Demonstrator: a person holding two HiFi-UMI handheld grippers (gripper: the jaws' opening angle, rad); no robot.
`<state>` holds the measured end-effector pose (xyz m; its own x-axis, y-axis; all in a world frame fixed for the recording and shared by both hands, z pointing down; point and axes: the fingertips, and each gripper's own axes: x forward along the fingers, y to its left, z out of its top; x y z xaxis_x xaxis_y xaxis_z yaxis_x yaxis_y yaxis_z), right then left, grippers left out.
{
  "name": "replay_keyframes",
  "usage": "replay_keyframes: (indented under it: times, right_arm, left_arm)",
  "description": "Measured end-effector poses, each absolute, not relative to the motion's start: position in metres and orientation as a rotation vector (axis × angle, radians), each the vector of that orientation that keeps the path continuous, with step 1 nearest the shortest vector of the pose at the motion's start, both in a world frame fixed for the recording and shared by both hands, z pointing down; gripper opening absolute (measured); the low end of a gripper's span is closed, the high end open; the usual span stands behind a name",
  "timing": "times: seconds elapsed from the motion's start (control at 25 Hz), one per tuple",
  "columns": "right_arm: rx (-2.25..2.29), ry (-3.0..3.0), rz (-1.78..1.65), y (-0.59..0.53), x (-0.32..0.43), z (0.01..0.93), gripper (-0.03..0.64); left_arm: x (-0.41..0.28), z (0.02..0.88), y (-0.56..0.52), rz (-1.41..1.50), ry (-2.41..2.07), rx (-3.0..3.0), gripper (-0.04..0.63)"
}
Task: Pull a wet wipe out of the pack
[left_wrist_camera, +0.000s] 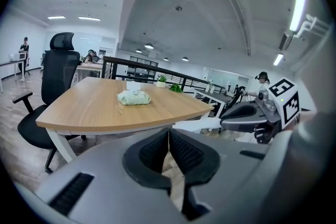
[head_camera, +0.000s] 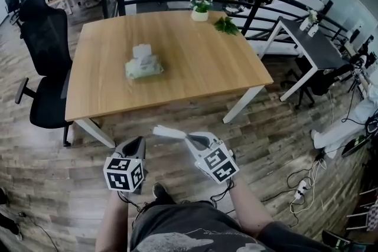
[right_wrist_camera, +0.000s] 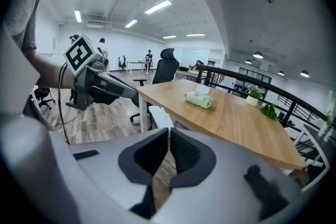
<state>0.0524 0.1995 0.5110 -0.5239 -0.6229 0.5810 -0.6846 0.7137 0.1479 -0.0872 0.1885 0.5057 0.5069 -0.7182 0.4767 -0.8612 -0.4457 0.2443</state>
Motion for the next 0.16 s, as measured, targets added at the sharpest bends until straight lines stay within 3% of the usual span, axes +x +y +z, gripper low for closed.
replay_keyframes:
  times: [0.16]
  right_arm:
    - [0.984,-2.305,0.140,0.220,0.074,0.507,0.029]
  left_arm:
    - [-0.066,0.504,0.214,0.443,-1.304,2.293,0.015]
